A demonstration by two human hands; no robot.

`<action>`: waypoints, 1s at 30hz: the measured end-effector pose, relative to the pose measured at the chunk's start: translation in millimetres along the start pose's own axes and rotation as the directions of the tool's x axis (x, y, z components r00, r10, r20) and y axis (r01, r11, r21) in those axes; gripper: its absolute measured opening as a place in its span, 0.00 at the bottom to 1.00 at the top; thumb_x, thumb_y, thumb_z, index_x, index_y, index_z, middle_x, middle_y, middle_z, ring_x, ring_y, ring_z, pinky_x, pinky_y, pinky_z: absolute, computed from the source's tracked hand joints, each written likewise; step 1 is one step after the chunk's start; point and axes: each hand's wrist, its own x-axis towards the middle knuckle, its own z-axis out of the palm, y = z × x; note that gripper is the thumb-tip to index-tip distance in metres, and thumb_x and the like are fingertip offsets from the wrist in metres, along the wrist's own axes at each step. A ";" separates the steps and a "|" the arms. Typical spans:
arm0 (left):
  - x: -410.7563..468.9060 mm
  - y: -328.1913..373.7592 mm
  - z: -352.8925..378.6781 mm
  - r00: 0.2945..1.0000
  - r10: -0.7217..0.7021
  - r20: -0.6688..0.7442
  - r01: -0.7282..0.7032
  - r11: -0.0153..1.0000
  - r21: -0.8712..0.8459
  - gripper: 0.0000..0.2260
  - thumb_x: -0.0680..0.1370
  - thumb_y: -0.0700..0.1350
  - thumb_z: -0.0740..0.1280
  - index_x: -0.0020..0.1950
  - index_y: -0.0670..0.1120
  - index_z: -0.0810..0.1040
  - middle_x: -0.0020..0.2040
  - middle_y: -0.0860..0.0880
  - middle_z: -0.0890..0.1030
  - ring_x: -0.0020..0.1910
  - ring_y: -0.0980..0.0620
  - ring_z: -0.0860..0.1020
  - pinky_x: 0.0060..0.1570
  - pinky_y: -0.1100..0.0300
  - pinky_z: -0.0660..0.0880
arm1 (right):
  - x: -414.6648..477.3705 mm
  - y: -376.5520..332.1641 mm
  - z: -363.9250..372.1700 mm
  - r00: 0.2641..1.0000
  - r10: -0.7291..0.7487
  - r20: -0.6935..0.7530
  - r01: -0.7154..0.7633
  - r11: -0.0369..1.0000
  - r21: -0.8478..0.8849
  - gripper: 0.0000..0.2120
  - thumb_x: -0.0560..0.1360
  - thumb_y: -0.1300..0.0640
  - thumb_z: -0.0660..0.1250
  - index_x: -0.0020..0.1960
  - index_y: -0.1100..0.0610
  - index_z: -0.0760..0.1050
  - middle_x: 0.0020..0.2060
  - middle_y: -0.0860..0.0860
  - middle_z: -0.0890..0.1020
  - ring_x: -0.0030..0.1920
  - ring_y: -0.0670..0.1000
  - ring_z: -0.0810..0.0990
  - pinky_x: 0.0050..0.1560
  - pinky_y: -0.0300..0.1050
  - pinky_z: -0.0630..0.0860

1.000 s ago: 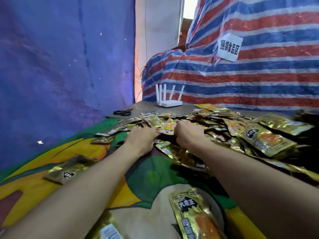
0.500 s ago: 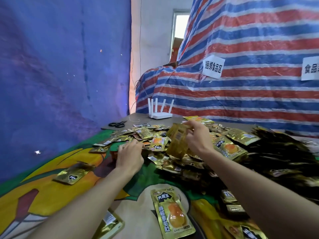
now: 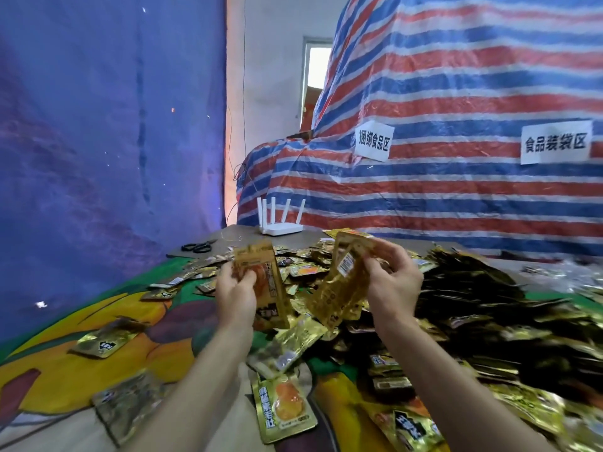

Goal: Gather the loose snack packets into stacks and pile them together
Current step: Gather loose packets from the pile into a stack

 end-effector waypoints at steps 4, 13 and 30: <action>-7.1 3.8 -1.6 0.965 -0.185 0.184 0.234 0.927 -0.294 0.10 0.84 0.36 0.57 0.55 0.43 0.77 0.41 0.45 0.82 0.41 0.48 0.80 0.43 0.53 0.75 | -19.1 15.3 -16.7 0.999 0.033 0.004 -0.034 0.998 0.050 0.15 0.78 0.66 0.70 0.50 0.46 0.82 0.49 0.47 0.85 0.51 0.42 0.84 0.46 0.35 0.81; -37.2 0.5 9.9 0.858 -0.177 0.483 0.174 0.983 0.051 0.08 0.83 0.37 0.61 0.58 0.44 0.77 0.48 0.43 0.83 0.49 0.44 0.80 0.46 0.47 0.79 | -35.0 9.0 -10.9 0.998 -0.043 0.044 0.042 0.999 0.034 0.07 0.78 0.62 0.71 0.54 0.54 0.82 0.49 0.52 0.84 0.50 0.52 0.85 0.48 0.45 0.83; -58.9 -48.0 24.2 0.716 -0.139 0.684 0.005 0.981 0.195 0.26 0.69 0.38 0.73 0.64 0.51 0.68 0.57 0.50 0.82 0.55 0.57 0.82 0.53 0.60 0.78 | -68.0 24.6 8.1 0.963 0.210 0.171 -0.221 0.974 0.045 0.25 0.77 0.36 0.54 0.50 0.54 0.79 0.46 0.55 0.85 0.48 0.56 0.85 0.53 0.60 0.82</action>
